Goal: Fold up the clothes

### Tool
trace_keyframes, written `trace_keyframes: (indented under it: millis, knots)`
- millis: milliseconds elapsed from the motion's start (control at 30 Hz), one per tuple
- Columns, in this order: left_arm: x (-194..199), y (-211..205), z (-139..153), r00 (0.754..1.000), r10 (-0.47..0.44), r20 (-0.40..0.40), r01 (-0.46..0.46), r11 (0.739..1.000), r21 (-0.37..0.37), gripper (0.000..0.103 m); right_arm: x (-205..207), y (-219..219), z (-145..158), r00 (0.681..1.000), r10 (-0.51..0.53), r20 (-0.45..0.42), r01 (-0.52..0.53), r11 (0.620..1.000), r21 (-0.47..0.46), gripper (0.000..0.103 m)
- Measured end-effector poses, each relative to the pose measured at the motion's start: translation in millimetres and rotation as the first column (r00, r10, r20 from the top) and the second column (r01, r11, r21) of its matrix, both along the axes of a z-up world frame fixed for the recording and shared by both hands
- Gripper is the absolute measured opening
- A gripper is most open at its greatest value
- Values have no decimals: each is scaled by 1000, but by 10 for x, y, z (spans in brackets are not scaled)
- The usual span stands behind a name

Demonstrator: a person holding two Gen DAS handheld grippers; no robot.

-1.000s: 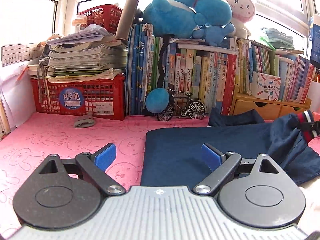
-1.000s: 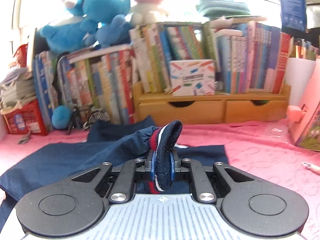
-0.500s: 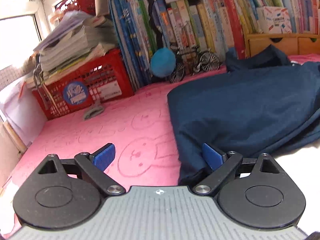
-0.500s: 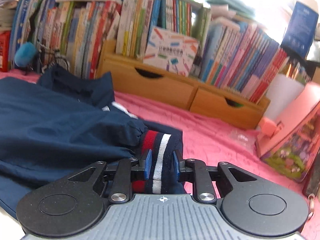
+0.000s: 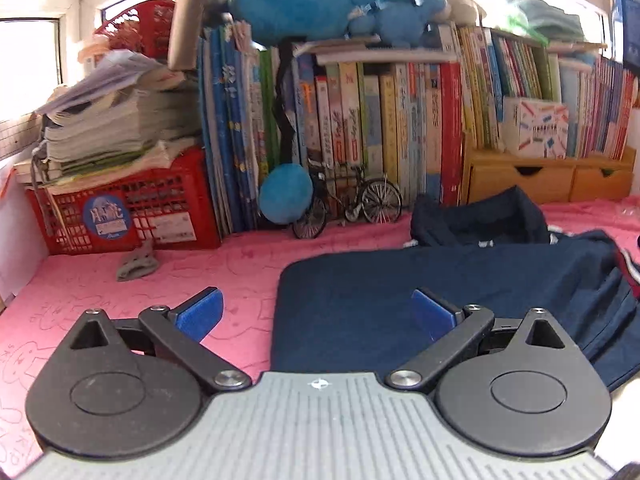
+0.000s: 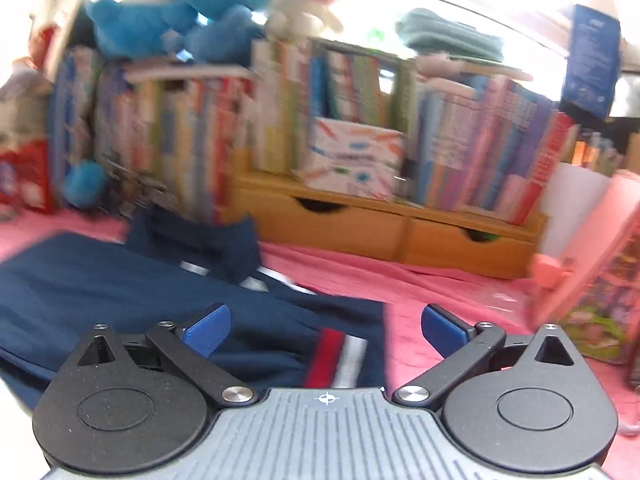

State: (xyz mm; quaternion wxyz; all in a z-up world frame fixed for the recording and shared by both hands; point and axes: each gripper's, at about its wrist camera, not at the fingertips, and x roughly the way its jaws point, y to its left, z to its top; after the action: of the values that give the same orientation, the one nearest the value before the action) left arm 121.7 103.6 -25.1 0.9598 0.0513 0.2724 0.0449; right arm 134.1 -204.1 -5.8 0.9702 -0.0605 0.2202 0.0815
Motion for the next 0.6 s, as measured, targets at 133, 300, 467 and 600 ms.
trace_keyframes:
  millis: [133,300,467,600]
  knots:
    - [75,-48,-399,996,18,-89,-19,1000,-9,99,67,437,-83,996,93,-7,-94,995,-25,103]
    - [103,97,-494,989,26,-147,-41,994,-99,103,268,904,-326,985,141,-104,-148,987,-65,103]
    - [98,141,-485,988,20,-155,-41,991,-128,103,436,1207,-573,963,176,-205,-192,979,-64,103]
    - [109,147,-469,988,19,-156,-40,991,-132,103,469,885,-570,966,111,-233,-123,992,-41,103]
